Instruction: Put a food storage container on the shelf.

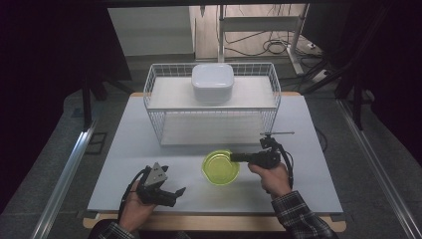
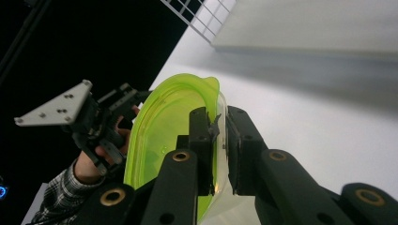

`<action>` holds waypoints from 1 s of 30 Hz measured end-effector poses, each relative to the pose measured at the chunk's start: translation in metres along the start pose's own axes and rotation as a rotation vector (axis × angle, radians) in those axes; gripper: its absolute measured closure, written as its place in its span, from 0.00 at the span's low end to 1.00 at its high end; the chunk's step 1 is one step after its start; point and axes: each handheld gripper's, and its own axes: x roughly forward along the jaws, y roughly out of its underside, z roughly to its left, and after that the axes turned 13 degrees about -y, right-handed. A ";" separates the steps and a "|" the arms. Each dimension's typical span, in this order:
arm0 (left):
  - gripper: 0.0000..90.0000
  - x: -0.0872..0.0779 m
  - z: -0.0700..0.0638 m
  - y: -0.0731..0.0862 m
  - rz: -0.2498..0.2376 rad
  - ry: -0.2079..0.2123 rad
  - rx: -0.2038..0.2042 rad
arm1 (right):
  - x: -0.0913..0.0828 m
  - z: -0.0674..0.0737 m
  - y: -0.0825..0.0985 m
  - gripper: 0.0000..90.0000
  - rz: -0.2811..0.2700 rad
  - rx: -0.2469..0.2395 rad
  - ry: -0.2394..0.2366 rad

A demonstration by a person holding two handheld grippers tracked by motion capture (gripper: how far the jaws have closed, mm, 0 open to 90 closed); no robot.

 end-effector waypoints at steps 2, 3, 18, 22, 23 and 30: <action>0.06 0.000 0.000 0.000 0.001 0.001 0.001 | -0.001 0.004 -0.004 0.91 -0.005 -0.012 0.000; 0.06 0.000 0.000 0.000 0.001 0.001 0.003 | -0.002 0.006 -0.006 0.91 -0.008 -0.016 -0.003; 0.06 0.000 -0.001 0.000 0.002 0.001 0.004 | -0.007 0.027 -0.029 0.91 -0.044 -0.055 -0.023; 0.06 0.000 -0.001 0.000 0.001 0.000 0.005 | -0.010 0.030 -0.034 0.91 -0.059 -0.058 -0.035; 0.06 0.000 -0.001 0.000 0.001 0.000 0.005 | -0.011 0.031 -0.035 0.91 -0.063 -0.059 -0.037; 0.06 0.000 0.000 0.000 0.002 0.000 0.007 | -0.015 0.040 -0.048 0.91 -0.076 -0.081 -0.039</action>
